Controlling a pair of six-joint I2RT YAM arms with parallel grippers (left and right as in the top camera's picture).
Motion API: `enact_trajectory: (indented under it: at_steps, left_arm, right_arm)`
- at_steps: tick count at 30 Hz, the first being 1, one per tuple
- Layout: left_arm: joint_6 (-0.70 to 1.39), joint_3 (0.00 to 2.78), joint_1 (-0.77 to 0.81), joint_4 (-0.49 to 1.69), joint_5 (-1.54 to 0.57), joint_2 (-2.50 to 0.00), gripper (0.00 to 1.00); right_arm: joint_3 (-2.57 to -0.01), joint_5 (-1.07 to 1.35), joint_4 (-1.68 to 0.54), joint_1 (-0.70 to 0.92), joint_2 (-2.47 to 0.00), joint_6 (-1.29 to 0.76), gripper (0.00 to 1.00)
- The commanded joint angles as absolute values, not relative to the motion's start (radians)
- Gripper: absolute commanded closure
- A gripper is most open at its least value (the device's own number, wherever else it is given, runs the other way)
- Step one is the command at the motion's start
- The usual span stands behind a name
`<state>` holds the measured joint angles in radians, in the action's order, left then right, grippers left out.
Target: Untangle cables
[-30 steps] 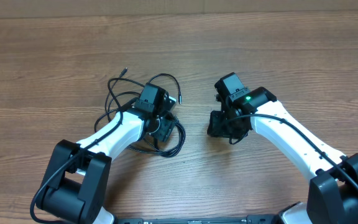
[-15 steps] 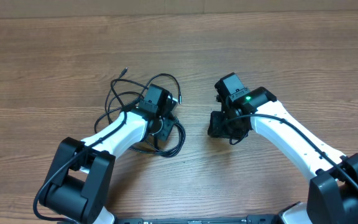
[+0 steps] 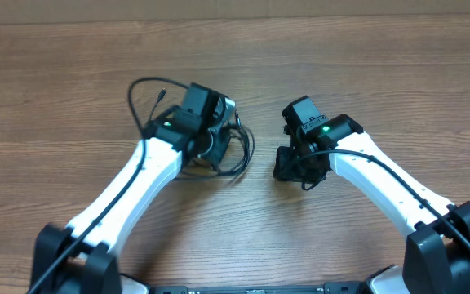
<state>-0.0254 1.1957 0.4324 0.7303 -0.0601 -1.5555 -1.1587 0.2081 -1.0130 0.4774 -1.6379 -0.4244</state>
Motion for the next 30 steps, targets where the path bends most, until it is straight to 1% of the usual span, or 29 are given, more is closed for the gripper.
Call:
enact_trajectory:
  at_steps: [1, 6, 10, 22, 26, 27, 29, 30]
  left_arm:
    - [-0.019, 1.239, 0.437, 0.757, -0.086, -1.478, 0.96]
    - [-0.010, 1.239, 0.437, 0.785, -0.175, -1.437, 0.95]
    - [0.002, 1.239, 0.437, 0.806, -0.176, -1.438, 0.96]
    - [0.047, 1.239, 0.437, 0.807, -0.170, -1.438, 0.96]
    - [0.076, 1.239, 0.439, 0.808, -0.226, -1.438, 0.96]
    - [0.081, 1.239, 0.439, 0.808, -0.243, -1.438, 0.96]
    - [0.107, 1.239, 0.439, 0.808, -0.244, -1.438, 0.96]
    - [0.114, 1.239, 0.439, 0.809, -0.245, -1.438, 0.96]
  right_arm:
    - [-1.198, 0.277, -1.006, 0.470, -1.617, -0.380, 0.57]
    - [-1.248, 0.467, -0.991, 0.470, -1.617, -0.265, 0.57]
    - [-1.279, 0.584, -0.991, 0.470, -1.617, -0.199, 0.56]
    - [-1.286, 0.635, -1.000, 0.470, -1.617, -0.200, 0.57]
    - [-1.286, 0.670, -0.994, 0.470, -1.617, -0.214, 0.60]
    - [-1.286, 0.680, -0.991, 0.470, -1.617, -0.223, 0.64]
    - [-1.286, 0.680, -0.990, 0.470, -1.617, -0.278, 0.68]
    - [-1.286, 0.679, -0.990, 0.470, -1.617, -0.300, 0.67]
